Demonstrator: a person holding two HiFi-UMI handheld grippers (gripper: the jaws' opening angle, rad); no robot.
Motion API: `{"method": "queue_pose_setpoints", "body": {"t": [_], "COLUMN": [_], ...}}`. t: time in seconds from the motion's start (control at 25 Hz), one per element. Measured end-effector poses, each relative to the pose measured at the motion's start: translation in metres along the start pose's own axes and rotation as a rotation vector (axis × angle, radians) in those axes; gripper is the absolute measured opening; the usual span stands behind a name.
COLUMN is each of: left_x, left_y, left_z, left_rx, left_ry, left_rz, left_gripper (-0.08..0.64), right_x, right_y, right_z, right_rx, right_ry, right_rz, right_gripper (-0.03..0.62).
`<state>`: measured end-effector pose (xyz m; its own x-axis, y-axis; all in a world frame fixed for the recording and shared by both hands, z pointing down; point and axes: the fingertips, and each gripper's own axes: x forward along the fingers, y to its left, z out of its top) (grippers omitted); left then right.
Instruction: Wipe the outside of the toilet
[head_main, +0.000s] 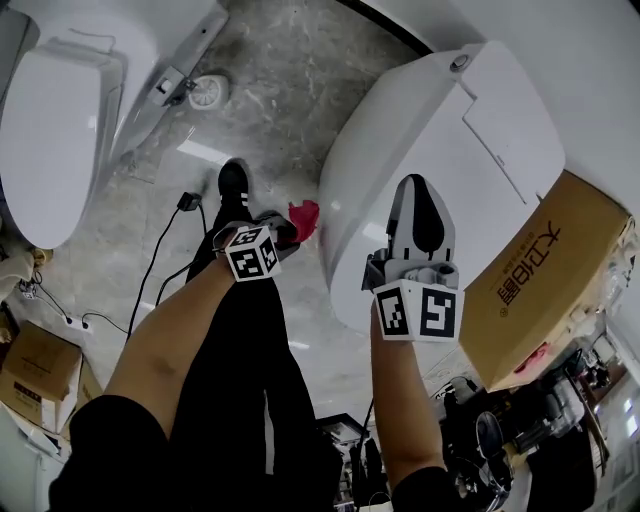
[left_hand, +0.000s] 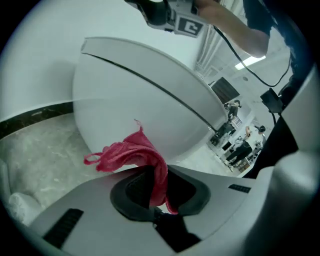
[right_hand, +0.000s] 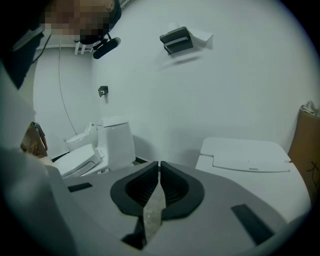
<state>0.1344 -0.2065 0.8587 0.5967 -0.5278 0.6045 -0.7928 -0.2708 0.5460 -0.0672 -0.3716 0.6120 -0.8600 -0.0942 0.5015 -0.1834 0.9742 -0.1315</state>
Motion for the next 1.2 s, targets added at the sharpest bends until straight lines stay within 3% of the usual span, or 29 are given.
{"method": "queue_pose_setpoints", "body": {"t": [0.12, 0.32, 0.44, 0.56, 0.68, 0.92, 1.2], "left_x": [-0.035, -0.079, -0.086, -0.076, -0.064, -0.021, 0.020], "left_y": [0.068, 0.187, 0.250, 0.297, 0.334, 0.382, 0.413], "left_z": [0.026, 0.105, 0.155, 0.196, 0.212, 0.247, 0.251], "left_rx": [-0.018, -0.006, -0.039, -0.057, -0.031, 0.043, 0.147], "left_ry": [-0.056, -0.193, -0.283, -0.331, -0.303, -0.274, -0.151], "left_rz": [0.108, 0.277, 0.330, 0.331, 0.338, 0.318, 0.279], "left_gripper": [0.067, 0.067, 0.067, 0.067, 0.067, 0.067, 0.066], "right_x": [0.015, 0.053, 0.078, 0.095, 0.116, 0.140, 0.159], "right_y": [-0.012, -0.028, -0.047, -0.073, -0.085, -0.101, -0.120], "right_z": [0.011, 0.024, 0.035, 0.044, 0.044, 0.065, 0.062], "right_rx": [-0.038, -0.068, -0.127, -0.123, -0.117, -0.115, -0.097], "right_ry": [0.009, 0.022, 0.039, 0.038, 0.030, 0.020, 0.021], "right_rz": [-0.041, -0.081, -0.130, -0.197, -0.215, -0.132, -0.087], "right_gripper": [0.038, 0.038, 0.038, 0.038, 0.038, 0.038, 0.038]}}
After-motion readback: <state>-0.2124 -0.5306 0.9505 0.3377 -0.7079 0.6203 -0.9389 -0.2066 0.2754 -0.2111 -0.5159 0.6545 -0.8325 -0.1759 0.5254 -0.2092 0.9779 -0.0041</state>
